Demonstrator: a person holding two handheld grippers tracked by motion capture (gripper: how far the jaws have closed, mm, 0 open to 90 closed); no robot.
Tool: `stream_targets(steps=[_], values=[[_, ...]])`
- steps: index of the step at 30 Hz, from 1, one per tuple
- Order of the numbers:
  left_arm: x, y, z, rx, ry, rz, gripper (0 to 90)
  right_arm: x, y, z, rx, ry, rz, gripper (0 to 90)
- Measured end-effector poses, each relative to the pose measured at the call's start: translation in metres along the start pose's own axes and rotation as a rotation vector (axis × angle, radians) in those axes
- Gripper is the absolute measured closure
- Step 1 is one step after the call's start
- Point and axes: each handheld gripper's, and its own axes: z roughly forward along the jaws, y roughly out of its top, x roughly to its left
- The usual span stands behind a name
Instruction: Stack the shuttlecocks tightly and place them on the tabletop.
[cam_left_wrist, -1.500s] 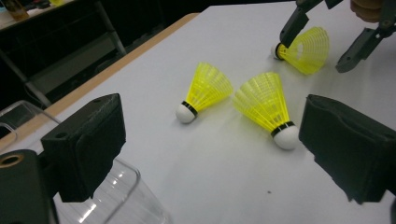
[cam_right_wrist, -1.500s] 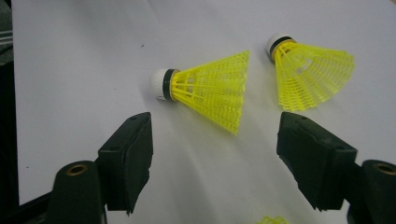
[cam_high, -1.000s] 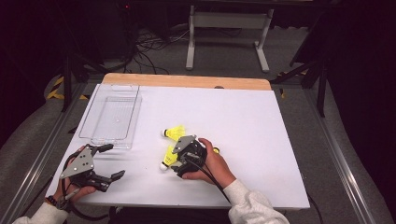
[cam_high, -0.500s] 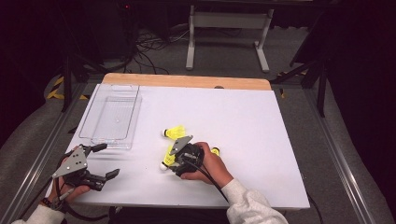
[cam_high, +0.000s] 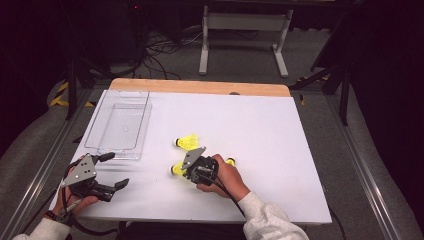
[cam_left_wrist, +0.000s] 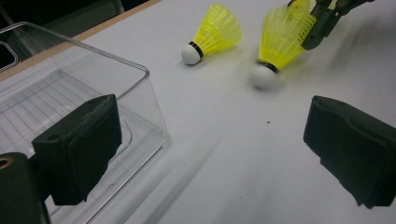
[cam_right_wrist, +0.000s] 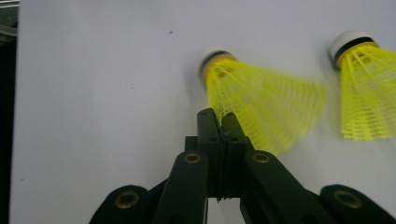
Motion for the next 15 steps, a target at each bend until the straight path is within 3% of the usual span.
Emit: stream_targets(steps=[15], values=[[0.003,0.000,0.003,-0.003,0.001,-0.002,5.3,0.000,-0.002,-0.015,-0.078,-0.026,-0.005,90.0]])
